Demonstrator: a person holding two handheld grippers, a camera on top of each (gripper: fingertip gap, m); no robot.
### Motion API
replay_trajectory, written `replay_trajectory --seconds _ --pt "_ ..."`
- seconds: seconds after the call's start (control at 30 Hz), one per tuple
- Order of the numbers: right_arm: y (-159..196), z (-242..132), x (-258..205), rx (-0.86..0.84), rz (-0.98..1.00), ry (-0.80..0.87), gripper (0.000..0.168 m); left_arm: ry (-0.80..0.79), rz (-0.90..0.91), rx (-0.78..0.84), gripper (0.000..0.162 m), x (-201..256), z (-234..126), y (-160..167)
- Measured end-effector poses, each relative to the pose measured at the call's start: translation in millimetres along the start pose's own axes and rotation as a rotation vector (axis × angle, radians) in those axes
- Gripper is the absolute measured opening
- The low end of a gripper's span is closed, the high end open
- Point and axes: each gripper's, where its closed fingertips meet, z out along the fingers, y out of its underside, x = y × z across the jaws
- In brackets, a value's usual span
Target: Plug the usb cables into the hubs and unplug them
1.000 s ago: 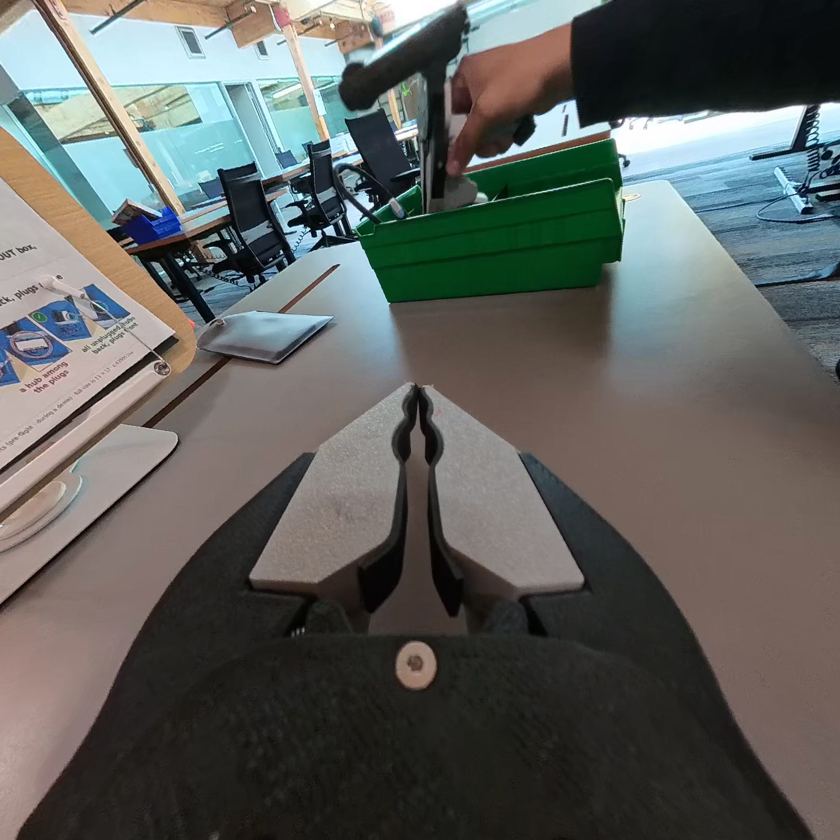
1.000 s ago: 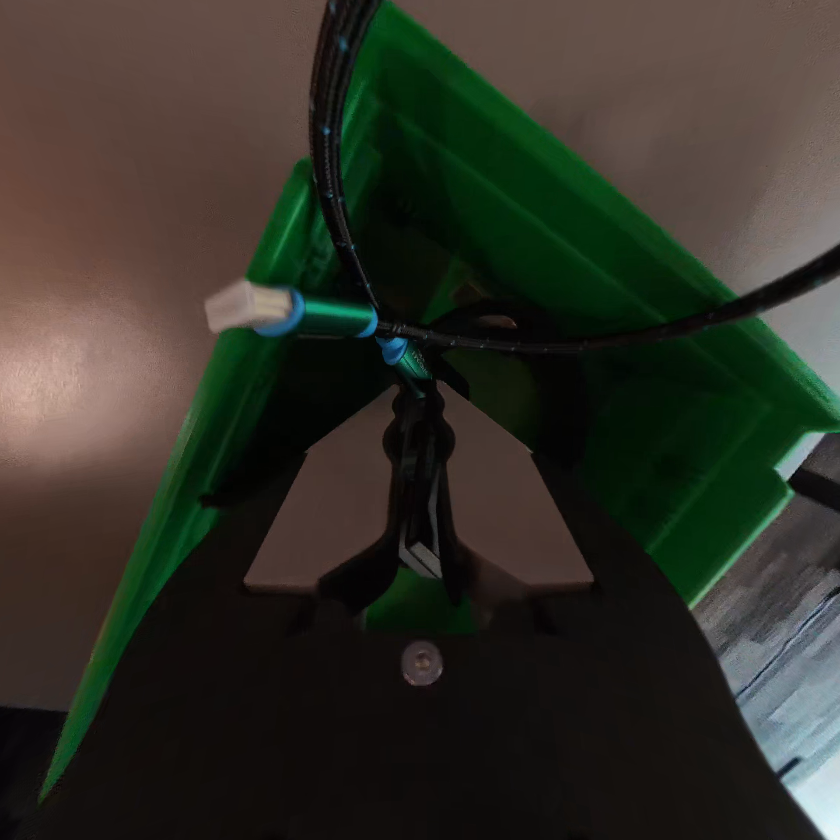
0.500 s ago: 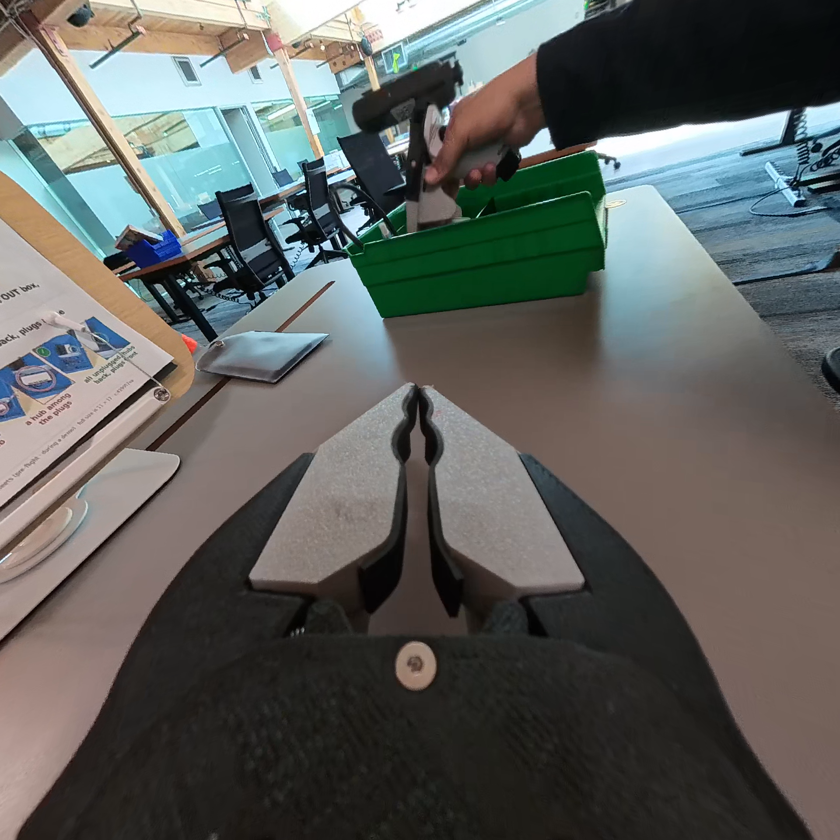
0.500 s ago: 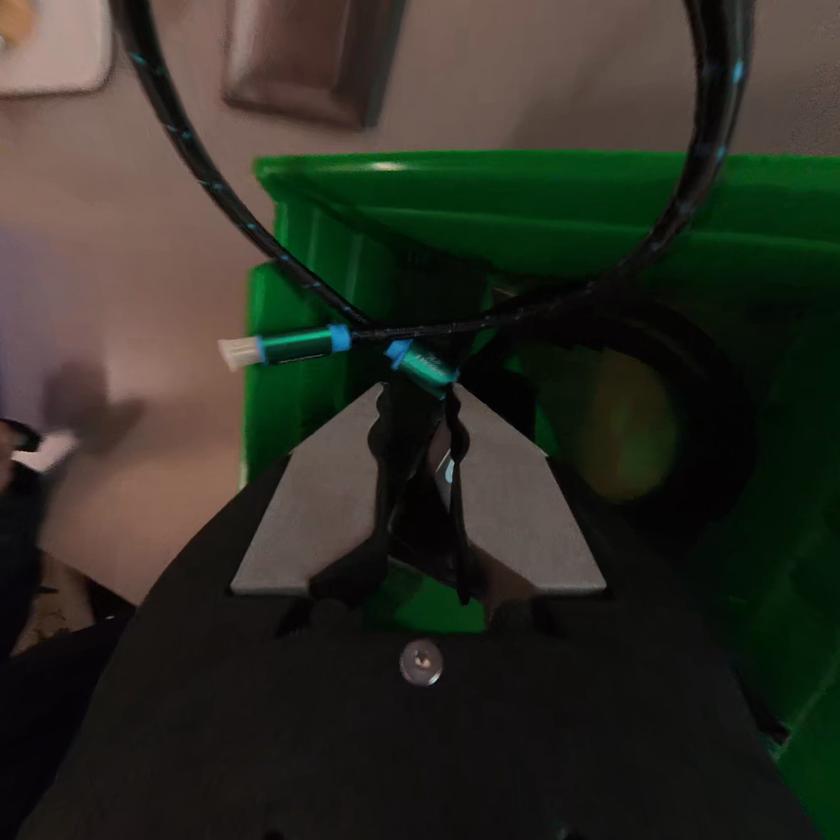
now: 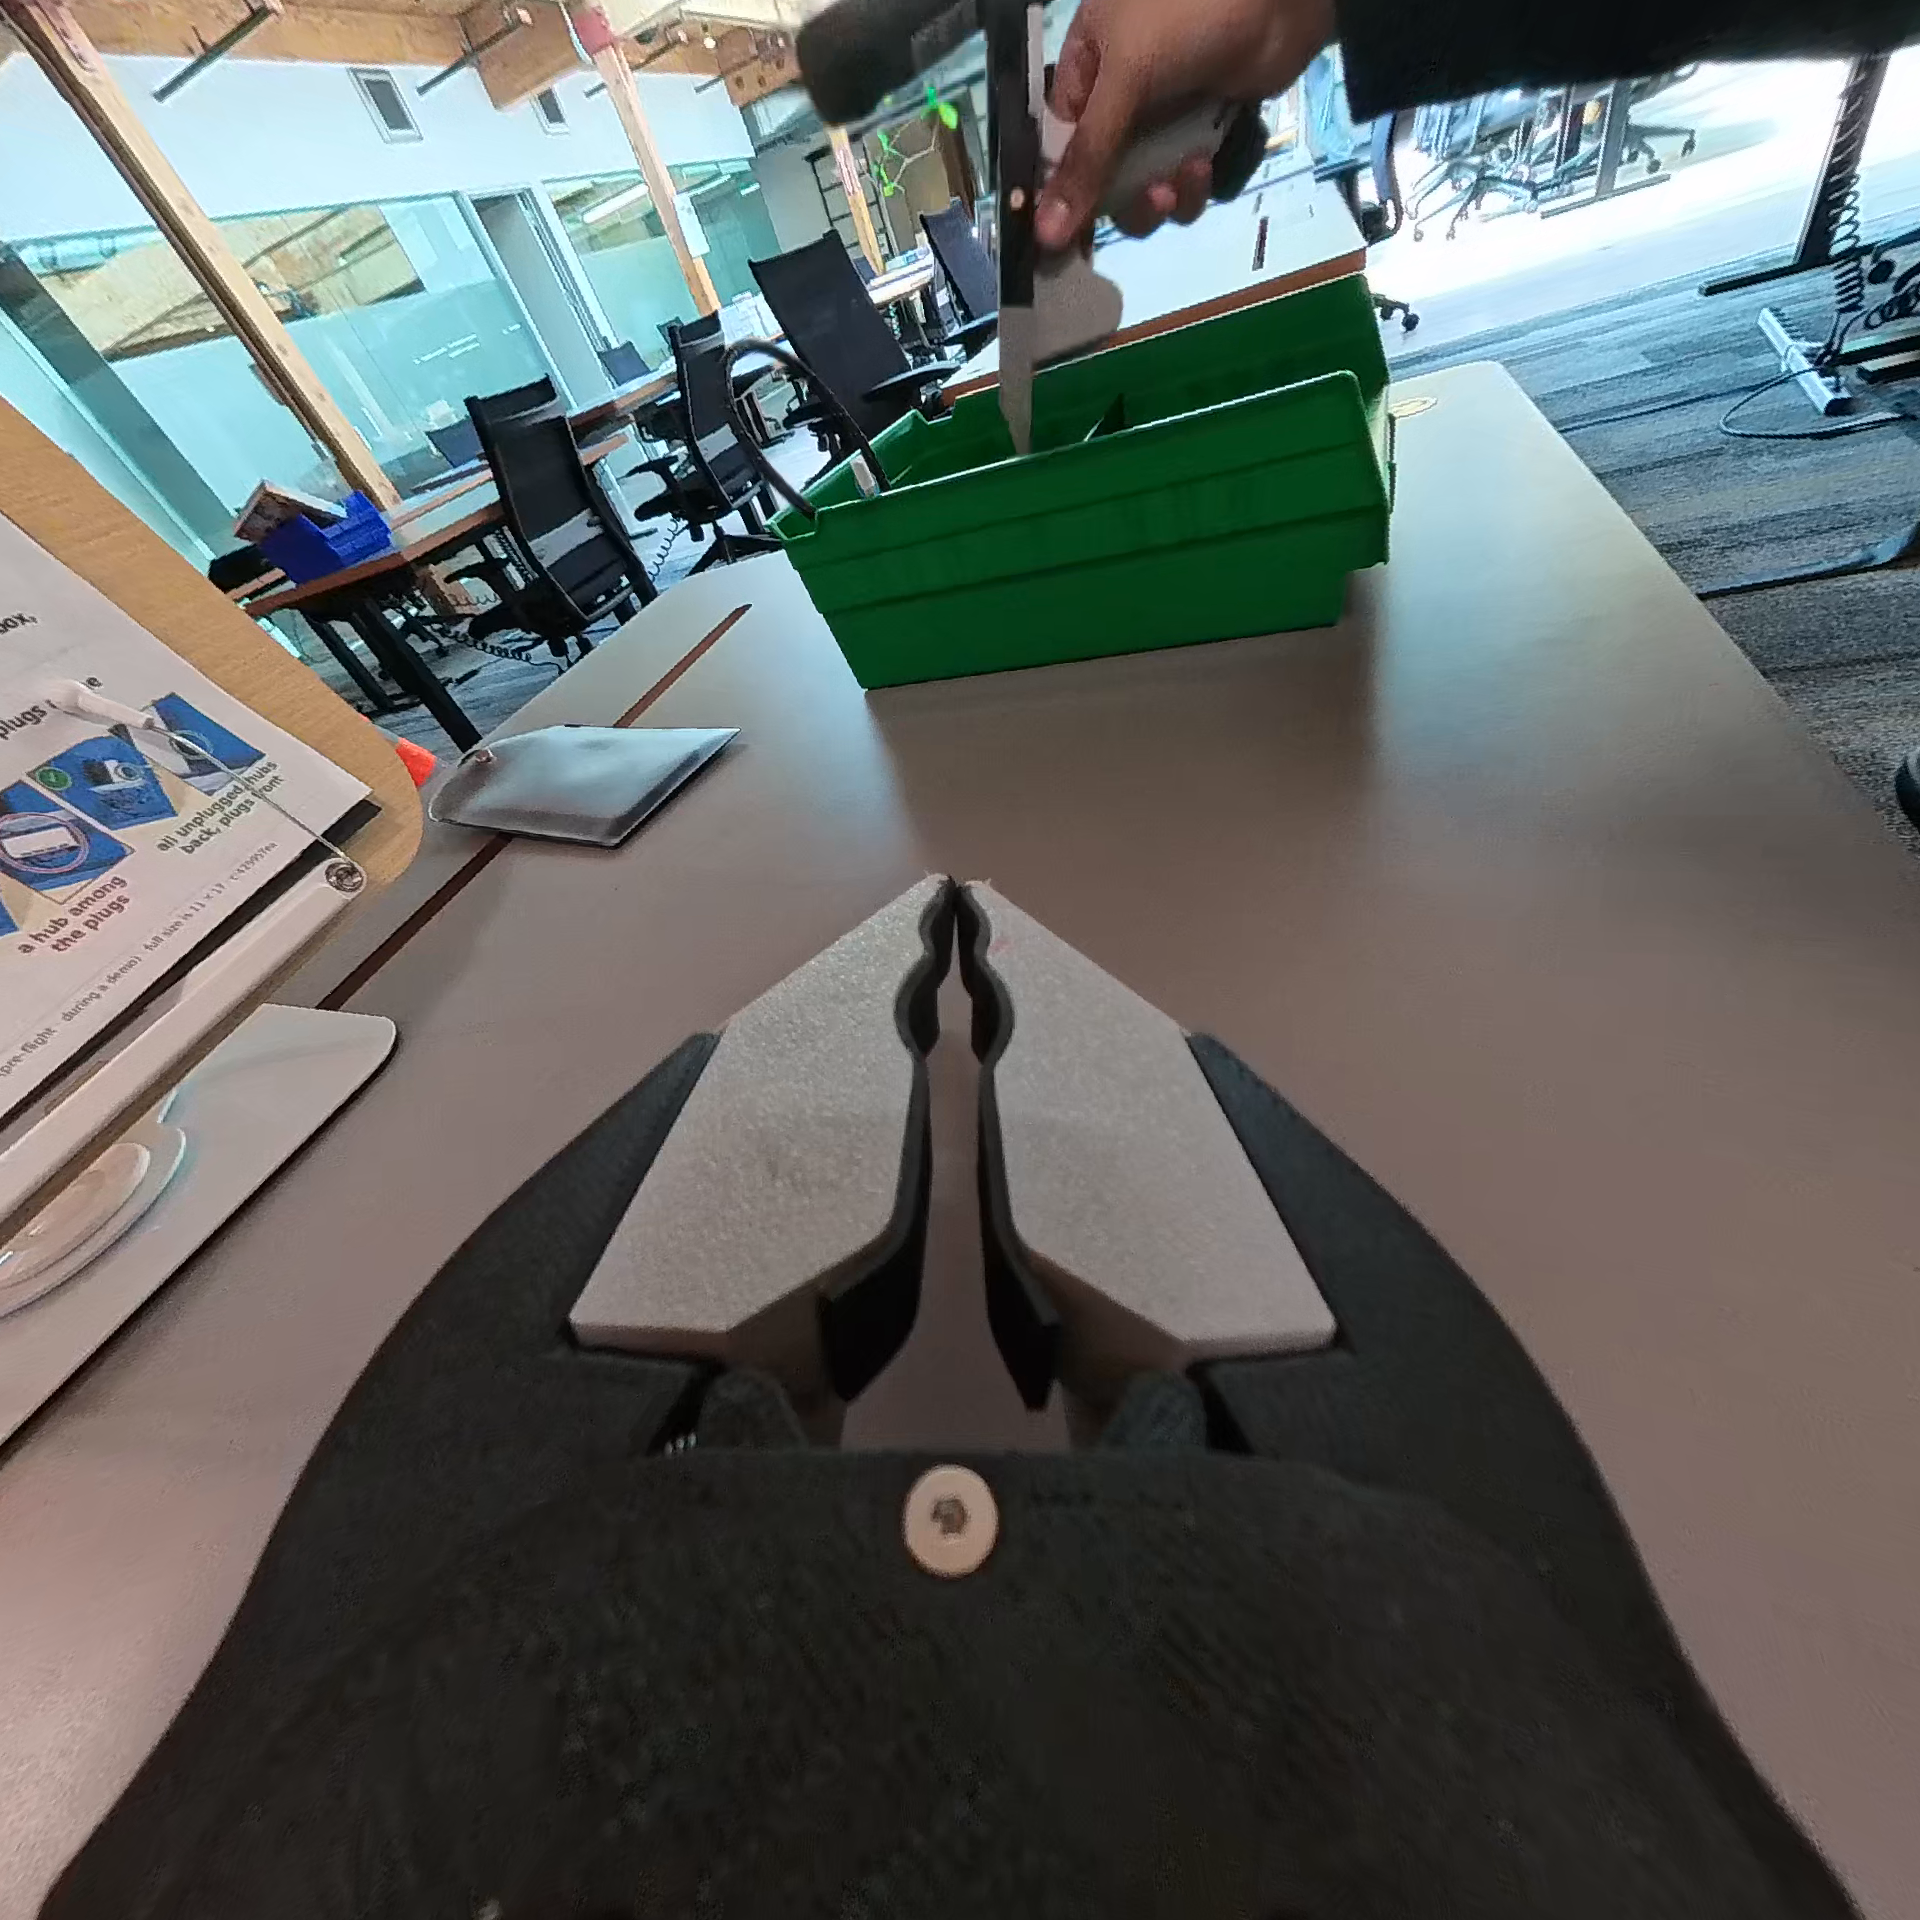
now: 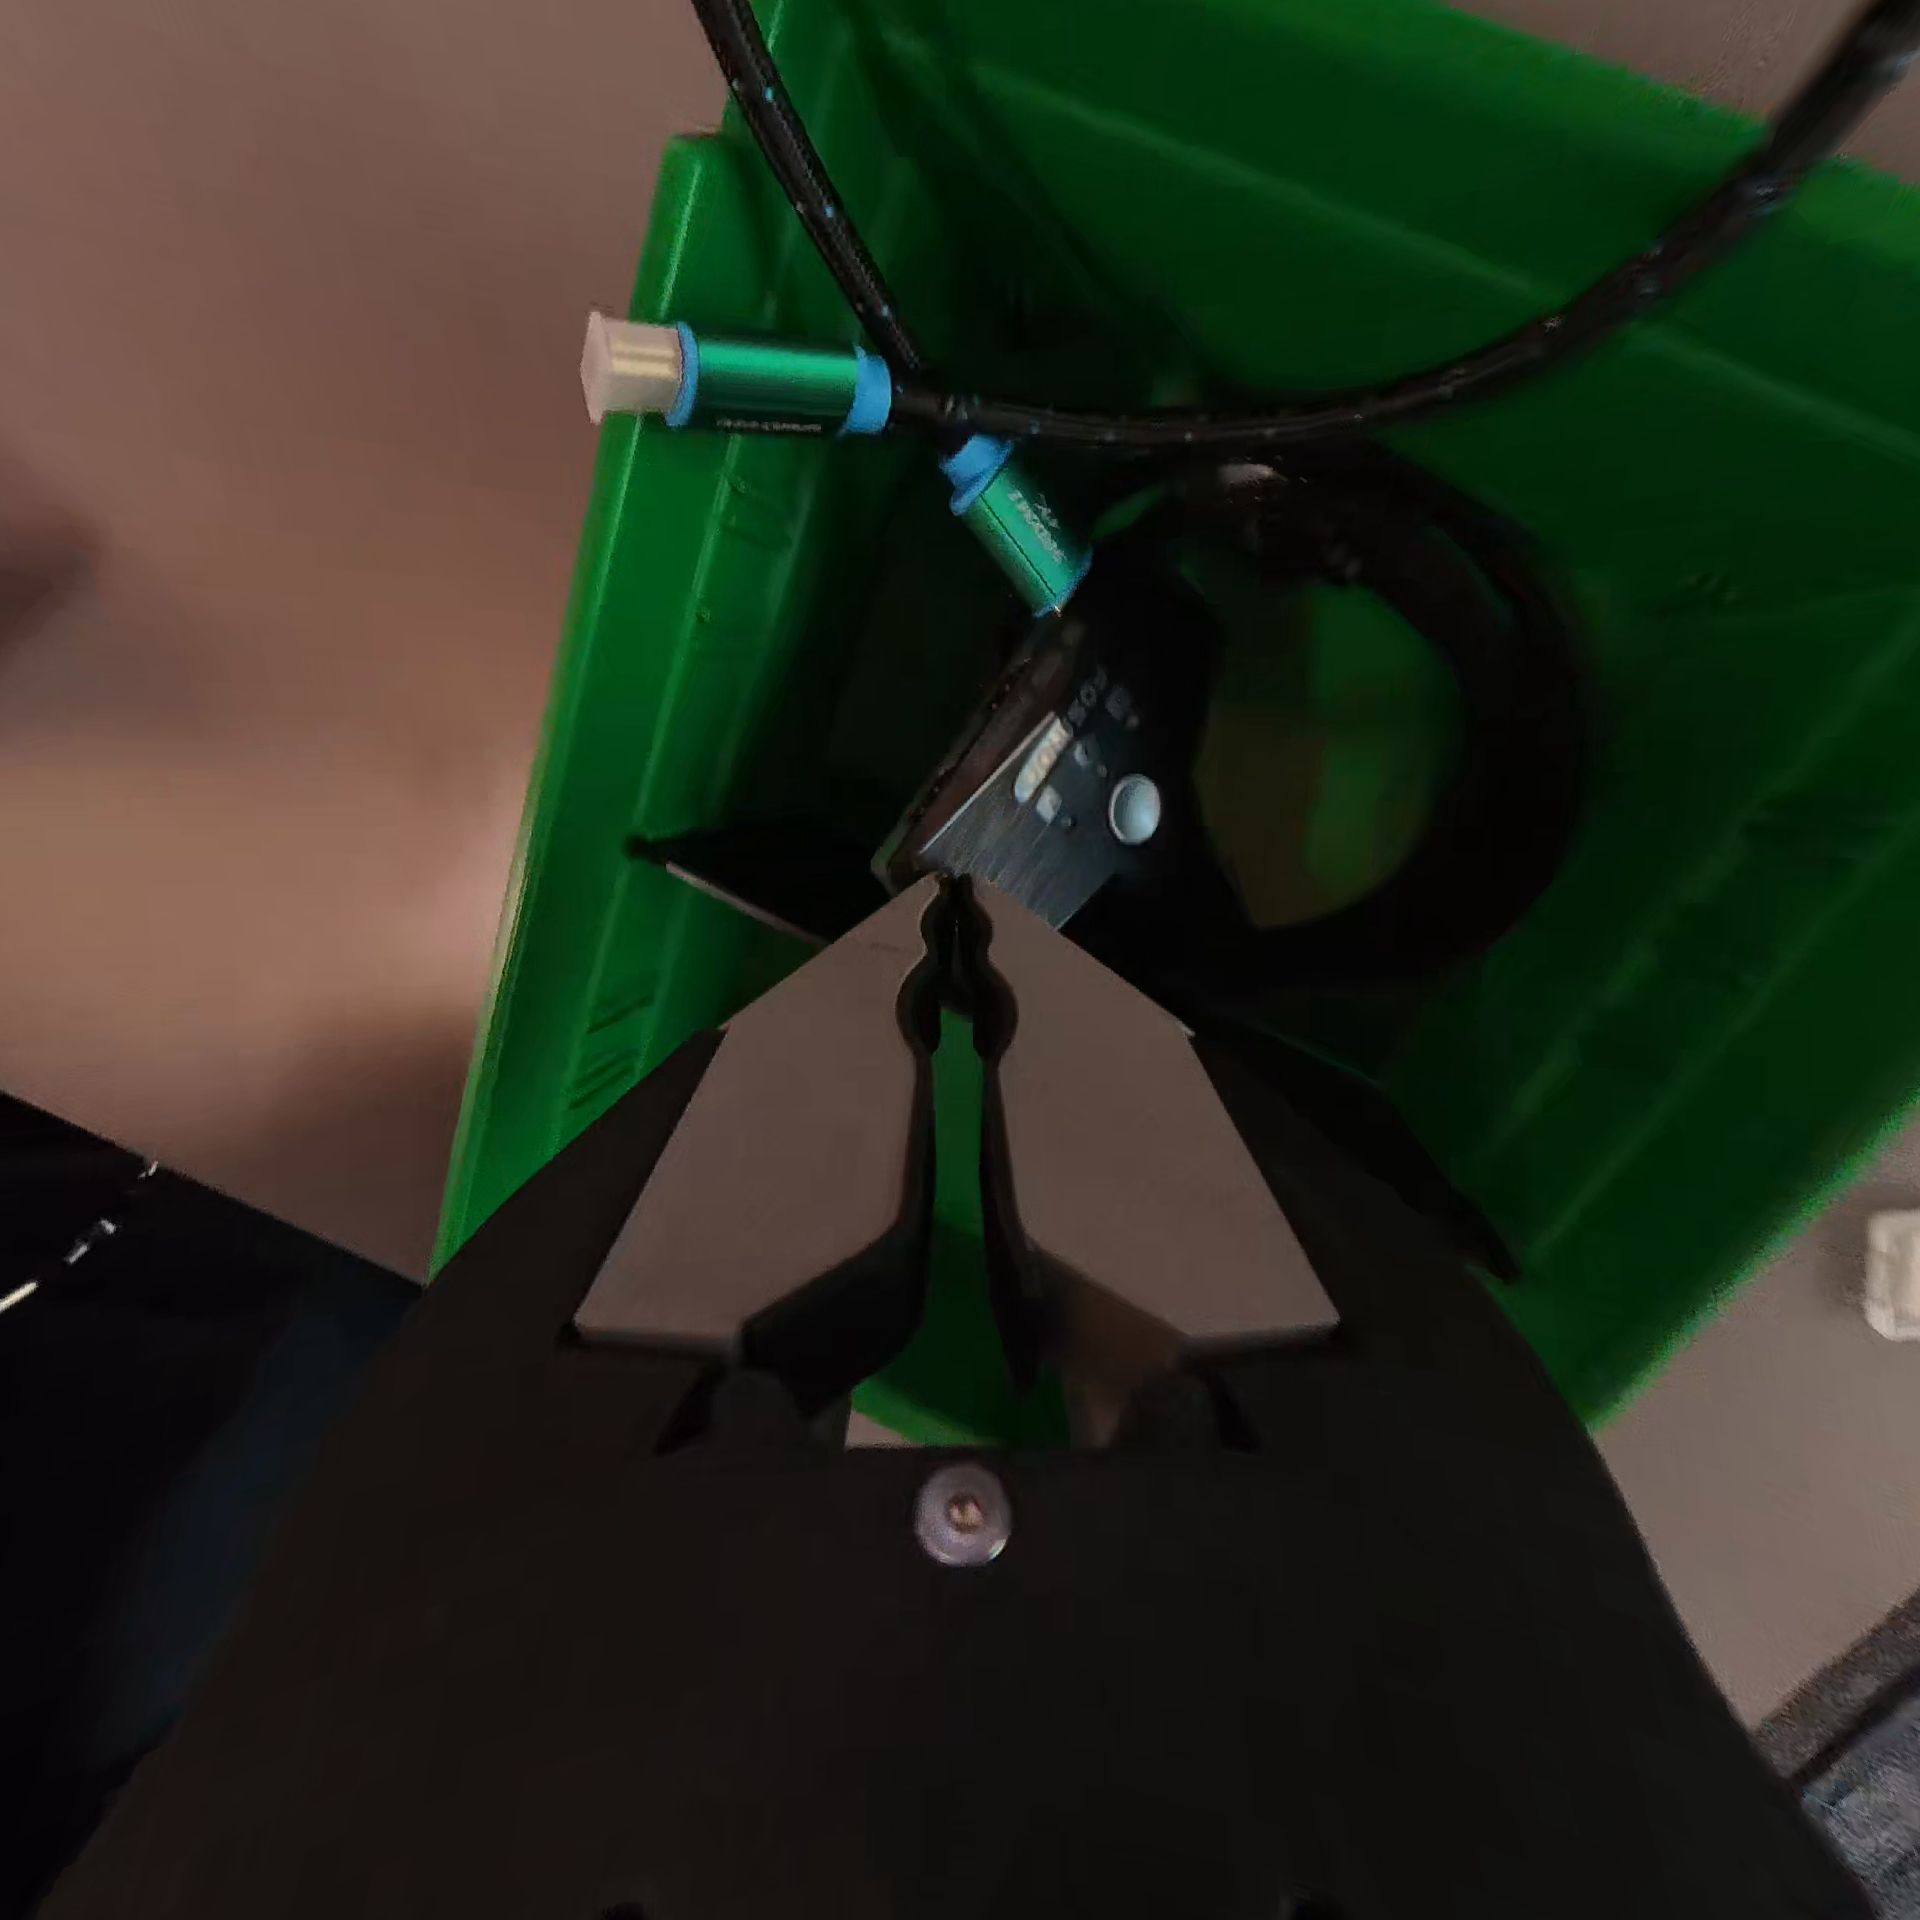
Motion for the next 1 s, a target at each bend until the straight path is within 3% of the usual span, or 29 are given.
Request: replay_trajectory --seconds 0.2,0.4,0.6,0.73,0.83,0.9,0.97,1.0 --pt "11 41 -7 -0.116 0.011 -0.051 0.0 -0.012 0.009 -0.003 0.0 -3 -2 1" --pt "-1 32 -6 -0.06 0.02 -0.024 0.0 0.004 -0.005 -0.017 0.0 -2 0 5" --pt "-34 -34 -41 0.245 -0.017 -0.091 0.0 0.012 -0.023 -0.031 0.0 0 1 8" --pt "-60 -98 -98 0.635 -0.171 -0.104 0.0 0.003 -0.054 -0.055 0.0 -2 3 12" --pt "-65 -119 -153 0.878 -0.366 -0.046 0.03 -0.029 -0.066 -0.082 0.001 -6 4 15" --pt "-64 -113 -189 0.983 -0.442 -0.004 0.036 -0.057 -0.069 -0.092 0.006 -10 4 16" --pt "-64 -96 -225 1.061 -0.482 -0.003 0.062 -0.07 -0.076 -0.093 0.01 -13 3 16" --pt "-65 -85 -244 1.083 -0.495 -0.02 0.059 -0.074 -0.079 -0.094 0.012 -15 2 15"
